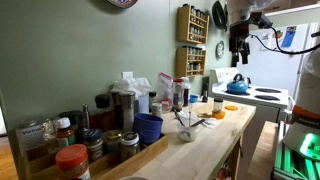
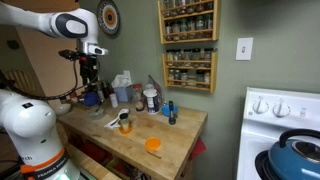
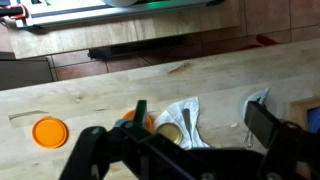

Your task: Remove a blue bowl from the wooden rack on the left and put it on the table

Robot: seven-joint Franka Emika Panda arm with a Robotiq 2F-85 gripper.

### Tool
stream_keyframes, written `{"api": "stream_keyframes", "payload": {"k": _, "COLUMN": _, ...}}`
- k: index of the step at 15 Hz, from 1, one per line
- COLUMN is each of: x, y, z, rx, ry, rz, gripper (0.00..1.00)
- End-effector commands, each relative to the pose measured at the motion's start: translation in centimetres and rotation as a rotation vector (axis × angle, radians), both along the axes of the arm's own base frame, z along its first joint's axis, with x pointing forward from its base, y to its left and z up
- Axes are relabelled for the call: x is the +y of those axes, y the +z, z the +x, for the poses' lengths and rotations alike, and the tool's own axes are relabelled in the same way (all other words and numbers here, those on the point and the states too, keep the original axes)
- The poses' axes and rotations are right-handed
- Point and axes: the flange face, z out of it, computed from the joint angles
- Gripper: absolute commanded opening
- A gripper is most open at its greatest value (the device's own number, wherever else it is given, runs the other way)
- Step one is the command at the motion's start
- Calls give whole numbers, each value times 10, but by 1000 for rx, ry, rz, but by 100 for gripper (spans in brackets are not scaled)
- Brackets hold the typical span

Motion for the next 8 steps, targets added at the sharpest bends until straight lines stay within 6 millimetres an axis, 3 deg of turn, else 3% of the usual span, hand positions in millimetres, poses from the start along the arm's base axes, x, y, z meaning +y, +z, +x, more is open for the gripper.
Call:
{"api": "stream_keyframes", "payload": {"k": 1, "x": 0, "y": 0, "z": 0, "rx": 1, "ry": 0, "rz": 0, "gripper": 100}}
{"api": "stream_keyframes", "payload": {"k": 3, "x": 0, "y": 0, "z": 0, "rx": 1, "ry": 0, "rz": 0, "gripper": 100}}
{"api": "stream_keyframes", "payload": {"k": 5, "x": 22, "y": 8, "z": 5, "rx": -46, "ry": -71, "rz": 22, "gripper": 100}}
{"api": "stream_keyframes", "payload": {"k": 7, "x": 66, "y": 16, "z": 15, "rx": -92, "ry": -104, "rz": 101, "gripper": 100}}
{"api": "stream_keyframes", "payload": {"k": 8, "x": 97, "y": 13, "z": 26, "rx": -91, "ry": -90, "rz": 143, "gripper": 100}}
